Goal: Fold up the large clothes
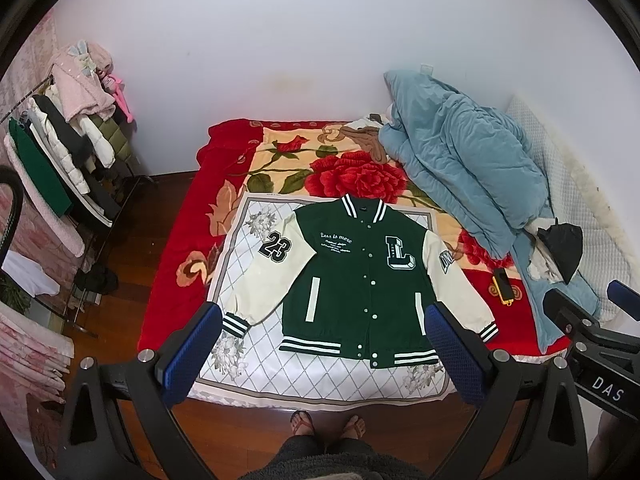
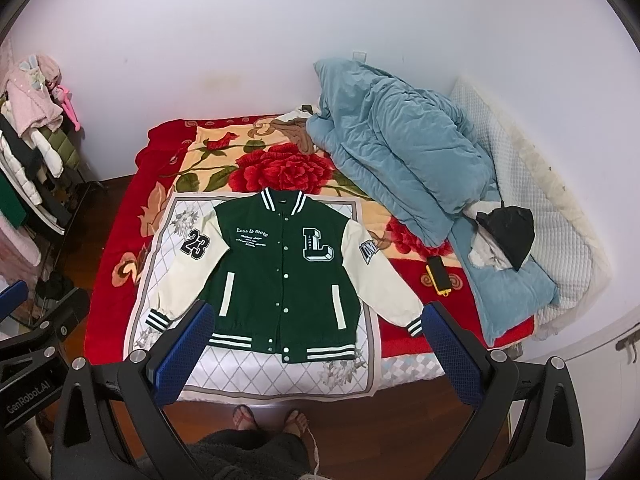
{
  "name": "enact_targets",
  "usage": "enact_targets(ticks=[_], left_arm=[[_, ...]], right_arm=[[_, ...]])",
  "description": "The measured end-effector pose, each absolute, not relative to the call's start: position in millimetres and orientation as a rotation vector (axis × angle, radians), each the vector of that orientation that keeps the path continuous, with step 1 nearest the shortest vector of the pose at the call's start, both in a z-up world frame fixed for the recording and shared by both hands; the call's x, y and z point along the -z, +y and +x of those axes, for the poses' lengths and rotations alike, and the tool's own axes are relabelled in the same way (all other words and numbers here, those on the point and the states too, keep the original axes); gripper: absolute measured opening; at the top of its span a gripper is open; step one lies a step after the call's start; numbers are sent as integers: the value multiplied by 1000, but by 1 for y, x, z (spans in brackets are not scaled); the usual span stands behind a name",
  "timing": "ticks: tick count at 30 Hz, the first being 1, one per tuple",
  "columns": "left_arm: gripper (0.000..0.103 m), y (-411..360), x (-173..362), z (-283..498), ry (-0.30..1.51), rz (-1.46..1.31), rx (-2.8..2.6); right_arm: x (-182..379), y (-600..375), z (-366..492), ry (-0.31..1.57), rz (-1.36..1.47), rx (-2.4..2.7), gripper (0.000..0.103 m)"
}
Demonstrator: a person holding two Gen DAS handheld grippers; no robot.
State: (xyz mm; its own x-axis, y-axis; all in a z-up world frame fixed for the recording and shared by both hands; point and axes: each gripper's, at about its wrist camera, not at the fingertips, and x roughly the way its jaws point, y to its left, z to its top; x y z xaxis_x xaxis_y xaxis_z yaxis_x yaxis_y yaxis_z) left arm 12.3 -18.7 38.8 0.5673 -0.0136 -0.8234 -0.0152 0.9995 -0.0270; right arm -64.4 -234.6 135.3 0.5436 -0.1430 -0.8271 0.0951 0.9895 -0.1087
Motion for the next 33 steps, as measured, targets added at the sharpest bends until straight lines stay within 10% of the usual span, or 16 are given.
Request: enact_targets(ticks=[13,33], left_arm=[[103,-25,2,88,872,58,-101],[103,-111,341,298,1176,216,-297]], right_arm=[[-103,-258,-10,981,34,232,103],[386,-632,77,1289,852,778,92]])
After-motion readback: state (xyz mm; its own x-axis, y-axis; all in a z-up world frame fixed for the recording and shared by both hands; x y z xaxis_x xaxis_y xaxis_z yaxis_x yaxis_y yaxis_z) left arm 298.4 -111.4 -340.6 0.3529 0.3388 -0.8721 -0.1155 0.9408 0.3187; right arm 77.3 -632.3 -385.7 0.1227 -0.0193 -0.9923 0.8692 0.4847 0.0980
